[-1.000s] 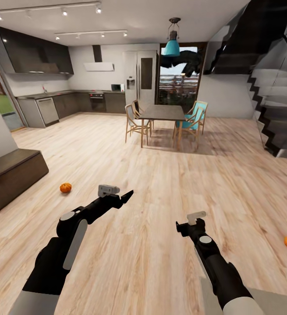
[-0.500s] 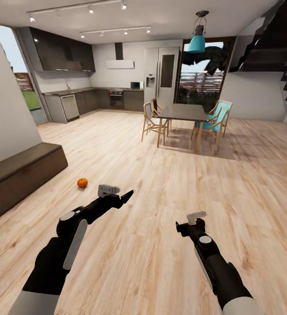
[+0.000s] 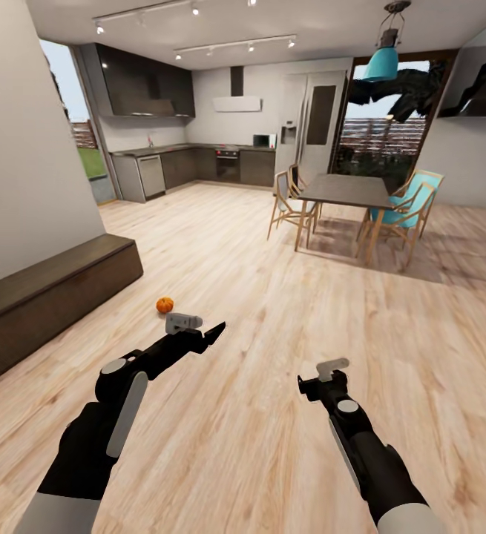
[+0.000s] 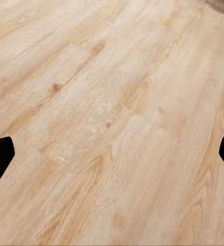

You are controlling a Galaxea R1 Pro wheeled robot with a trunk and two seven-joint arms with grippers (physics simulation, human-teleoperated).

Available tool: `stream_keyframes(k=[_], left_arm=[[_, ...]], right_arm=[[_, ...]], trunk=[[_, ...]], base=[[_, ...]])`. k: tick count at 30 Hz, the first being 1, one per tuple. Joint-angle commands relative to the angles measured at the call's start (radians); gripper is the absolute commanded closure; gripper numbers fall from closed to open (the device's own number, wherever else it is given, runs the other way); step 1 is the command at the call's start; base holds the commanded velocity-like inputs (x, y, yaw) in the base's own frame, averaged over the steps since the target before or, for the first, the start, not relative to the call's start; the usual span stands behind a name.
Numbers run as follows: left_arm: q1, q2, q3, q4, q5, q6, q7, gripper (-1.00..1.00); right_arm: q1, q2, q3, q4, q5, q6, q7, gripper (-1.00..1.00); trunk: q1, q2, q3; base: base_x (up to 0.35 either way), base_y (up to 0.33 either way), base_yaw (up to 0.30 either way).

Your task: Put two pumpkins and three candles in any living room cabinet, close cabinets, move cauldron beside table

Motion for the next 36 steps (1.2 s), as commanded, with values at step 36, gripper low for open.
stream_keyframes(k=[36], left_arm=[[0.002,0.002,0.023,0.006,-0.003,-0.003,0.004,-1.00]], right_arm=[[0.000,0.000,0.021,0.058,0.002,-0.035,-0.001,-1.00]], trunk=[[0.000,0.000,-0.036]], base=[[0.224,0.000,0.240]])
